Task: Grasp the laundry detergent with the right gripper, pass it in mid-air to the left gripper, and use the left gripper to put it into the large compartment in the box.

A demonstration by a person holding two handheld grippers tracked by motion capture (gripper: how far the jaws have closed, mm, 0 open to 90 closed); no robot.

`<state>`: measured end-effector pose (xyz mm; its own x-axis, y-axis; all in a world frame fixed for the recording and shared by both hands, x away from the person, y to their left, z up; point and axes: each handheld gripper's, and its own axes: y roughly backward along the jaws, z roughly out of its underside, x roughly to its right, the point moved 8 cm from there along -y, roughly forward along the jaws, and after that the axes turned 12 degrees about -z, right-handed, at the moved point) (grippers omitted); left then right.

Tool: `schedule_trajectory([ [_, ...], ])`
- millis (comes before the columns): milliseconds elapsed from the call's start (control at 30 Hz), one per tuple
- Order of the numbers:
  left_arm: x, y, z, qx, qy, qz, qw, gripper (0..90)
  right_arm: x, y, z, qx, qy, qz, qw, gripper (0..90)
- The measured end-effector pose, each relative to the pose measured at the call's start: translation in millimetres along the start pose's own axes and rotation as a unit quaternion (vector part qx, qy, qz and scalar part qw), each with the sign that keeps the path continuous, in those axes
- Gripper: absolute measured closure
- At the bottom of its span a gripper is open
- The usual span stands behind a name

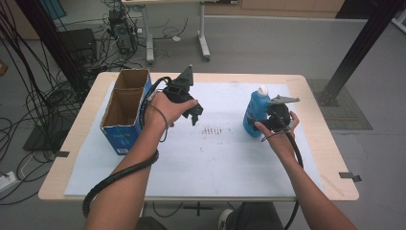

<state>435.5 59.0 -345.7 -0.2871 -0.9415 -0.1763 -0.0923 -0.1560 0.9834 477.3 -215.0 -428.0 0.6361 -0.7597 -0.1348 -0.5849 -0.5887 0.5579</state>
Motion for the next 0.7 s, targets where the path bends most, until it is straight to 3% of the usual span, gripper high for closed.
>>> schedule_trajectory([
  [700, 1.8, 1.1, -2.1, 0.003, 0.000, 0.000, 1.0000, 5.7, -0.9, 0.4, -1.6, 0.005, 0.004, 0.002, 1.0000, 1.8],
])
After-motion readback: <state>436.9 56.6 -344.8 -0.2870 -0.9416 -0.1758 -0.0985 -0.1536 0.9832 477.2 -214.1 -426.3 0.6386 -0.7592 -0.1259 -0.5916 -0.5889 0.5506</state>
